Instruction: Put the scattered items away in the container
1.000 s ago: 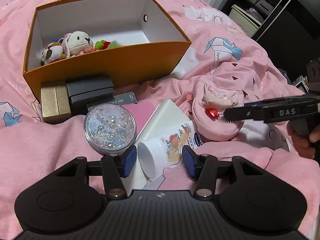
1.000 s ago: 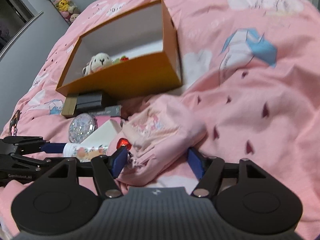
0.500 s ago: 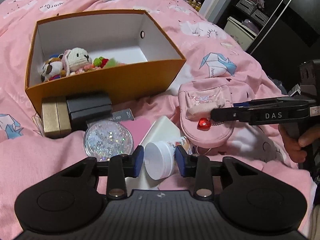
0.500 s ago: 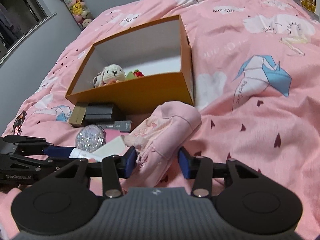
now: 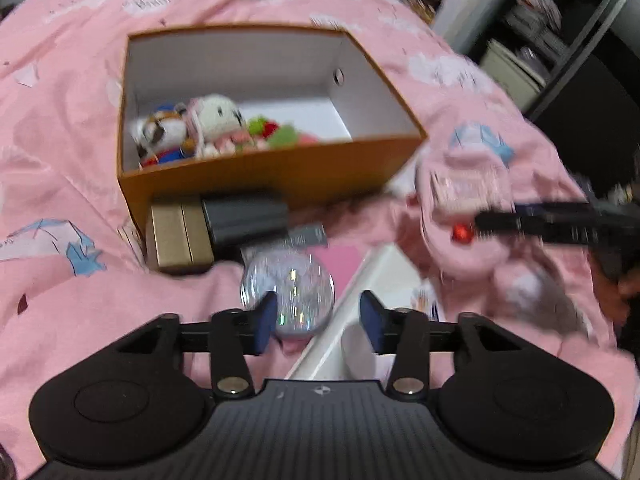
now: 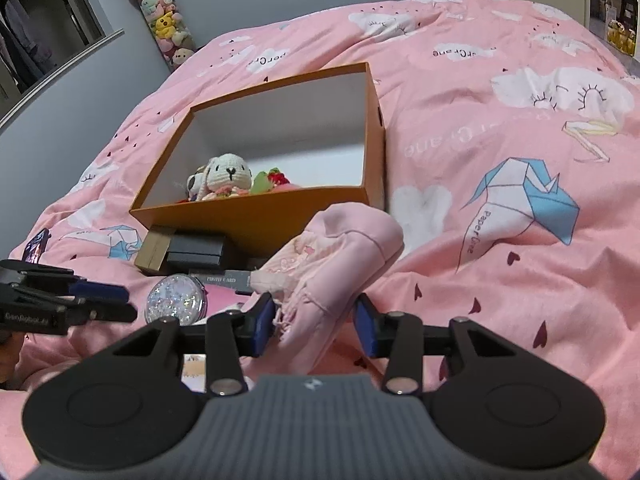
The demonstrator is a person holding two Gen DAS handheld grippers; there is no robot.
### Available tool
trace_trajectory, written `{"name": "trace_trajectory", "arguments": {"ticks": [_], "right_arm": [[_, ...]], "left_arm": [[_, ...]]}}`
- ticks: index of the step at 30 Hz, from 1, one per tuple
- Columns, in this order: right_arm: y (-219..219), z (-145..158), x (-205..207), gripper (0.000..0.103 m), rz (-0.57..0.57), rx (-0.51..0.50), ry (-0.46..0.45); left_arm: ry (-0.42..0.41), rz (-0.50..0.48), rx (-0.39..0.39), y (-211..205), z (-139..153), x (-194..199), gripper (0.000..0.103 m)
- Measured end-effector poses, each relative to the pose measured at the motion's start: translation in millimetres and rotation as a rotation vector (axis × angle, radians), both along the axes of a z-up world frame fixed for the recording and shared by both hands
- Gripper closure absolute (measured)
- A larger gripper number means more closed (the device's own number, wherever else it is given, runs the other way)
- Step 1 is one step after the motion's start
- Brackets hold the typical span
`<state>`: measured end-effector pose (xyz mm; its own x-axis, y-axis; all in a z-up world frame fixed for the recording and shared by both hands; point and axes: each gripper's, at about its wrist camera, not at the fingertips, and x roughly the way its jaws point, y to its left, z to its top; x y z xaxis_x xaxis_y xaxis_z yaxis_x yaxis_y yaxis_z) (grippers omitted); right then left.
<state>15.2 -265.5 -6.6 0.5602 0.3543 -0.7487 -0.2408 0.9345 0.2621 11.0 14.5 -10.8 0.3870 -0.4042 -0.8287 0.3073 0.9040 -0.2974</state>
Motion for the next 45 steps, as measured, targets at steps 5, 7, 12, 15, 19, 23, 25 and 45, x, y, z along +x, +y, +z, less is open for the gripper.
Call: {"name": "trace_trajectory", "arguments": {"ticks": [5, 7, 12, 15, 19, 23, 25, 45], "right_arm": [[0, -6, 0, 0.057, -0.004, 0.001, 0.019], [0, -7, -1, 0.057, -0.003, 0.003, 0.024], [2, -10, -2, 0.057, 0.006, 0.005, 0.034], [2, -10, -2, 0.057, 0.010, 0.005, 0.037], [2, -12, -2, 0.057, 0.009, 0.007, 0.044], [3, -14, -2, 0.057, 0.012, 0.009, 0.048], [3, -15, -3, 0.057, 0.013, 0.012, 0.052], [2, -16, -3, 0.057, 0.001, 0.026, 0.047]], "left_arm": [[0.070, -0.100, 0.031, 0, -8, -11, 0.050], [0.093, -0.102, 0.053, 0, -14, -11, 0.050], [0.137, -0.131, 0.059, -4, -28, -8, 0.050], [0.173, -0.162, 0.088, -9, -37, -3, 0.046], [0.204, -0.212, 0.085, -16, -45, 2, 0.041], [0.221, -0.238, 0.084, -20, -51, 7, 0.037], [0.230, -0.233, 0.068, -20, -54, 8, 0.036], [-0.130, -0.140, 0.312, -35, 12, -20, 0.066]]}}
